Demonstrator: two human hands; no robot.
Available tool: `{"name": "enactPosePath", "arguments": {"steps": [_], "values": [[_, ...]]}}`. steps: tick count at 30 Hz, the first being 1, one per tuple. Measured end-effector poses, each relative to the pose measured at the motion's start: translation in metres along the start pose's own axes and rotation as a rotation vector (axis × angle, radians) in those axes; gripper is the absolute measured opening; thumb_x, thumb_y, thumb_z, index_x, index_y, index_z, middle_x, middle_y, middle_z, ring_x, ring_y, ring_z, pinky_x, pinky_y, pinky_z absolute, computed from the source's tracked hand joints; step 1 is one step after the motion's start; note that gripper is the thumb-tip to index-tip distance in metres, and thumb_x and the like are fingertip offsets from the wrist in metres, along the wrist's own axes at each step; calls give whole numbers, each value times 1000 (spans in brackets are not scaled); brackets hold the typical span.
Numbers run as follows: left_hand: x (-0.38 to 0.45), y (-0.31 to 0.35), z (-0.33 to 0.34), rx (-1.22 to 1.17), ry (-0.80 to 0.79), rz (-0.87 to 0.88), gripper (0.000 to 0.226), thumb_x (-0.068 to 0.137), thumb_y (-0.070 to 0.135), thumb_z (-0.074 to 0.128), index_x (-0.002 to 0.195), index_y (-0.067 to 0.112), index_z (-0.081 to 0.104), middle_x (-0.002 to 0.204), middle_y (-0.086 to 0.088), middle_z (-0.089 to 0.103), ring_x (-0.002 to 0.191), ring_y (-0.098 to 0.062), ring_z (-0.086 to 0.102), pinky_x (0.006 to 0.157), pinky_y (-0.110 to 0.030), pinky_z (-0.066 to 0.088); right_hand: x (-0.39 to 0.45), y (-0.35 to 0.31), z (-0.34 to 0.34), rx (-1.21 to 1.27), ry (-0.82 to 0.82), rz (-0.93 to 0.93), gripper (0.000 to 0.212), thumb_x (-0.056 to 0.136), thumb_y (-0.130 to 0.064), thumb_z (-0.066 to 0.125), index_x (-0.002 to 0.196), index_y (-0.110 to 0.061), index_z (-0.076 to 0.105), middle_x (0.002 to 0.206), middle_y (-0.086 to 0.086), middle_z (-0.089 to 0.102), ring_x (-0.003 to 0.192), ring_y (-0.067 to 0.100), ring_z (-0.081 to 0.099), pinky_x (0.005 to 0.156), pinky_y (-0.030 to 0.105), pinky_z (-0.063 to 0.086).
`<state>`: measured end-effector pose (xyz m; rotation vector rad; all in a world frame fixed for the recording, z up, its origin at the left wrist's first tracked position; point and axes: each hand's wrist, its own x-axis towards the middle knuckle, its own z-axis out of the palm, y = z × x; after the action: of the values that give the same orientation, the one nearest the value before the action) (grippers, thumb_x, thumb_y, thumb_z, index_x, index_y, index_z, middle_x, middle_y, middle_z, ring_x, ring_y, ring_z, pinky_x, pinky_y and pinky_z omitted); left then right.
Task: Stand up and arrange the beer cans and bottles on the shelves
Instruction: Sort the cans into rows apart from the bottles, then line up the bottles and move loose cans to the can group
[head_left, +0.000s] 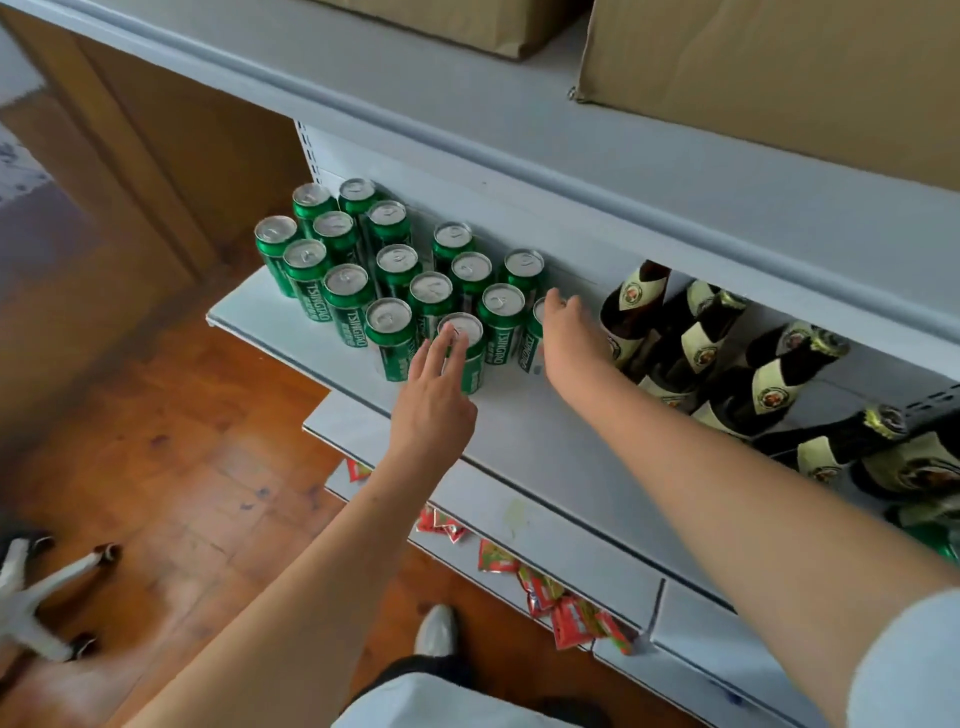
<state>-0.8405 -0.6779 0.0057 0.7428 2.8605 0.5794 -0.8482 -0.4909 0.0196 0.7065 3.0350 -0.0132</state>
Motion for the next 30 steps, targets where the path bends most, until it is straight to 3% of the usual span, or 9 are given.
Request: {"name": "enactPosePath", "arguments": {"steps": [3, 6, 9, 12, 15, 17, 23, 27, 30], "values": [[0, 0, -2, -8, 70, 17, 72, 91, 16, 54, 154, 16, 19, 163, -1, 11, 150, -23, 6, 121, -39, 20, 3, -3, -9, -60, -41, 7, 79, 86, 6, 59, 152, -5, 17, 147, 25, 32, 126, 35, 46, 87, 40, 51], [-10, 16, -3, -131, 216, 111, 59, 87, 9, 54, 144, 13, 40, 147, -6, 38, 136, -26, 35, 108, -40, 39, -15, -6, -28, 71, 42, 10, 70, 92, 0, 55, 152, -9, 20, 150, 18, 29, 131, 32, 42, 86, 40, 51], [-33, 50, -2, -309, 220, 262, 38, 89, 9, 53, 126, 17, 54, 125, 3, 49, 101, -18, 59, 71, -34, 52, -62, 9, -55, 309, 369, -70, 51, 92, -15, 56, 141, -13, 41, 131, 9, 52, 107, 25, 59, 66, 33, 51], [-61, 98, 14, -403, 11, 559, 20, 89, 11, 56, 107, 18, 58, 110, 8, 53, 77, -12, 65, 59, -27, 51, -133, 52, -82, 448, 696, -36, 23, 95, -29, 53, 111, -16, 63, 92, -4, 66, 74, 14, 63, 52, 27, 46], [-90, 155, 35, -456, -209, 819, 22, 89, 19, 52, 109, 27, 55, 104, 15, 55, 74, -8, 63, 61, -28, 54, -204, 115, -88, 437, 801, 187, 20, 96, -34, 50, 93, -20, 64, 78, -9, 64, 62, 9, 59, 49, 29, 46], [-108, 192, 55, -483, -307, 898, 27, 92, 22, 51, 117, 31, 53, 108, 17, 54, 83, -4, 62, 69, -27, 56, -248, 160, -77, 411, 836, 415, 20, 95, -35, 50, 96, -21, 64, 83, -10, 66, 66, 7, 61, 52, 29, 49], [-145, 276, 104, -439, -382, 950, 43, 91, 23, 59, 133, 24, 49, 127, 4, 47, 109, -17, 55, 83, -35, 51, -355, 265, -29, 430, 615, 942, 43, 96, -43, 48, 134, -23, 48, 129, 0, 53, 120, 20, 49, 94, 39, 49], [-144, 326, 131, -374, -257, 903, 56, 83, 21, 70, 134, 14, 48, 131, -7, 44, 118, -30, 45, 94, -44, 46, -392, 316, -7, 534, 567, 944, 57, 94, -31, 58, 145, -17, 38, 139, 6, 44, 128, 24, 44, 101, 38, 43], [-132, 367, 150, -352, -215, 703, 78, 77, 21, 75, 144, 12, 35, 136, -14, 39, 122, -35, 40, 100, -46, 40, -397, 349, 5, 607, 508, 801, 61, 92, -27, 62, 147, -18, 35, 138, 6, 41, 122, 25, 49, 94, 39, 48]]}}
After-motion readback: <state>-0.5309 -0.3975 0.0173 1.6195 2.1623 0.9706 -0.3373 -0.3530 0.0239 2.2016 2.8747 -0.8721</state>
